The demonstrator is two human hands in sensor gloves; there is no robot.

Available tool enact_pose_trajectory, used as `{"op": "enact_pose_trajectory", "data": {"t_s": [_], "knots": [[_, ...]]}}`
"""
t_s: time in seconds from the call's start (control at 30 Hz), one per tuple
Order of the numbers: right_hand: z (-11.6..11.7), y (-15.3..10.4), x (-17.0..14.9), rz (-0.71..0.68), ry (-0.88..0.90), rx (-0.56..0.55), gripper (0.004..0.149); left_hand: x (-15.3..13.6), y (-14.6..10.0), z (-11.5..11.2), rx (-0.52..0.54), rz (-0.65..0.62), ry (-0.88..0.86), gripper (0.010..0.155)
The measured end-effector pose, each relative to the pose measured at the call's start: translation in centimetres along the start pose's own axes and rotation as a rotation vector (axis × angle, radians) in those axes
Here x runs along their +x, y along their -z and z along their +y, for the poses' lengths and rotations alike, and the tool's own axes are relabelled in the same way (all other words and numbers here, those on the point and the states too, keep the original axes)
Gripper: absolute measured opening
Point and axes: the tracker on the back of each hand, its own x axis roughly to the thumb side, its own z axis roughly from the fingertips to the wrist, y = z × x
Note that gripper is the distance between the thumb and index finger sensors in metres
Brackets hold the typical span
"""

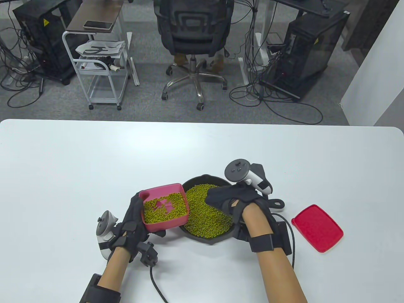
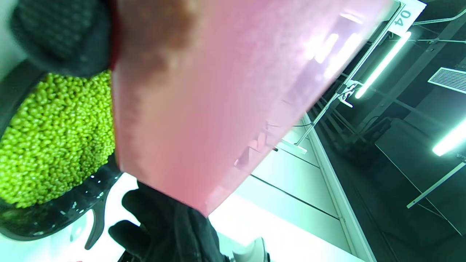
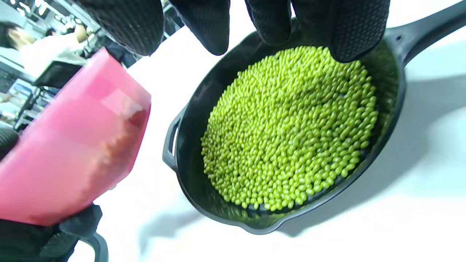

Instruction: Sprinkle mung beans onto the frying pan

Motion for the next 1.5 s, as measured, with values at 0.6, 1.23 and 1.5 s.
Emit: {"op": "enact_pose_trajectory", "data": {"t_s": [0.6, 1.23, 1.5], "knots": [[-7.2, -8.5, -18.9, 0.391, 0.204, -0.279, 0.068, -0.1, 0.1, 0.1, -0.015, 0.019, 0.016, 0.077], [-2.0, -7.0, -25.9, 0.593, -0.126, -0.184, 0.102, -0.1, 0.2, 0.0, -0.021, 0.026, 0.035, 0.077], [-1.2, -7.7, -25.5, 0.556, -0.262, -0.250, 0.104, -0.2, 0.1, -0.1, -0.032, 0.017, 0.036, 0.077]]}}
